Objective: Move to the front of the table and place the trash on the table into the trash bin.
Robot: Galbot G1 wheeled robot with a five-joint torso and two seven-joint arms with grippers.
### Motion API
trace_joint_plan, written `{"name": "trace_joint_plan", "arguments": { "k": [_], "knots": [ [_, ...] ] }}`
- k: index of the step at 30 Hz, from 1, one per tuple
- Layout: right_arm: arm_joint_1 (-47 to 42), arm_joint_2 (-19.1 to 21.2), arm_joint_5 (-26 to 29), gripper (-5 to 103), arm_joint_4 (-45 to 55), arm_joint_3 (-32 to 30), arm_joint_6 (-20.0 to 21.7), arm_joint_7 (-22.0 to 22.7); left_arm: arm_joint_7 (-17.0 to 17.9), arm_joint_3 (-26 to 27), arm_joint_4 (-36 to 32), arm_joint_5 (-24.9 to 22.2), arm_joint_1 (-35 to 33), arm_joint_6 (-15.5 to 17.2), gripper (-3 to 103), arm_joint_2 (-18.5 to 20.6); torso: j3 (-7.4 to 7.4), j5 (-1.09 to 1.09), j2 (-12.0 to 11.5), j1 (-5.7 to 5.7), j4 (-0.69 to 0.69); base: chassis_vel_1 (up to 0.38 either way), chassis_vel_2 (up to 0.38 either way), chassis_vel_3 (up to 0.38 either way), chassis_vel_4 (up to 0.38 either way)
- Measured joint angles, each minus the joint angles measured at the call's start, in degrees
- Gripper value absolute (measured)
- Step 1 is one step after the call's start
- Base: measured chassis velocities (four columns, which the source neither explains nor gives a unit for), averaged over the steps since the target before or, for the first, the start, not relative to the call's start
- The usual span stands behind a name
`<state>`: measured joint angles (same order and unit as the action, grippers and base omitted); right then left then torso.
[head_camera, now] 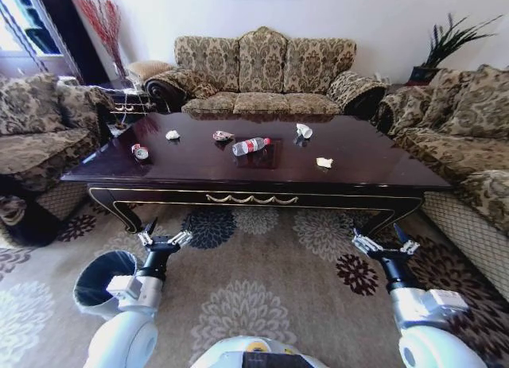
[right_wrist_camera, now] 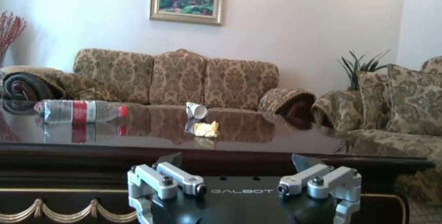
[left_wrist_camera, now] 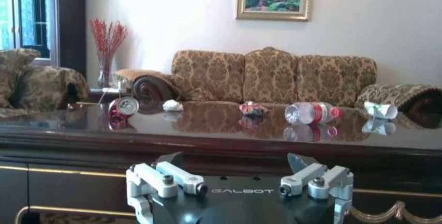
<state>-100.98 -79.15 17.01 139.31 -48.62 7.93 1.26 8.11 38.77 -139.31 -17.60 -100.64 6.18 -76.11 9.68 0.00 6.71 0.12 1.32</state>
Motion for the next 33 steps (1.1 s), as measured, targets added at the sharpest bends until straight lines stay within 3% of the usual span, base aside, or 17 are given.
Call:
{"name": "trace_joint_plan", "arguments": {
  "k": [7, 33],
  "knots": [
    [0.04, 0.05, -0.03, 100, -0.07, -0.08, -0.08, 0.12, 0.12, -0.2, 0.08, -0.08, -0.28, -1.37, 100, -0.05, 0.06, 0.0, 0.05, 0.04, 0.0, 0.0, 0.0, 0.0, 0.0],
    [0.23, -0.66, -2.34, 100, -0.62, -0.23, -0.1, -0.19, 0.35, -0.38, -0.74, 0.07, -0.08, -1.19, 100, -0.45, 0.02, 0.0, 0.0, 0.04, 0.0, 0.0, 0.0, 0.0, 0.0]
  ]
}}
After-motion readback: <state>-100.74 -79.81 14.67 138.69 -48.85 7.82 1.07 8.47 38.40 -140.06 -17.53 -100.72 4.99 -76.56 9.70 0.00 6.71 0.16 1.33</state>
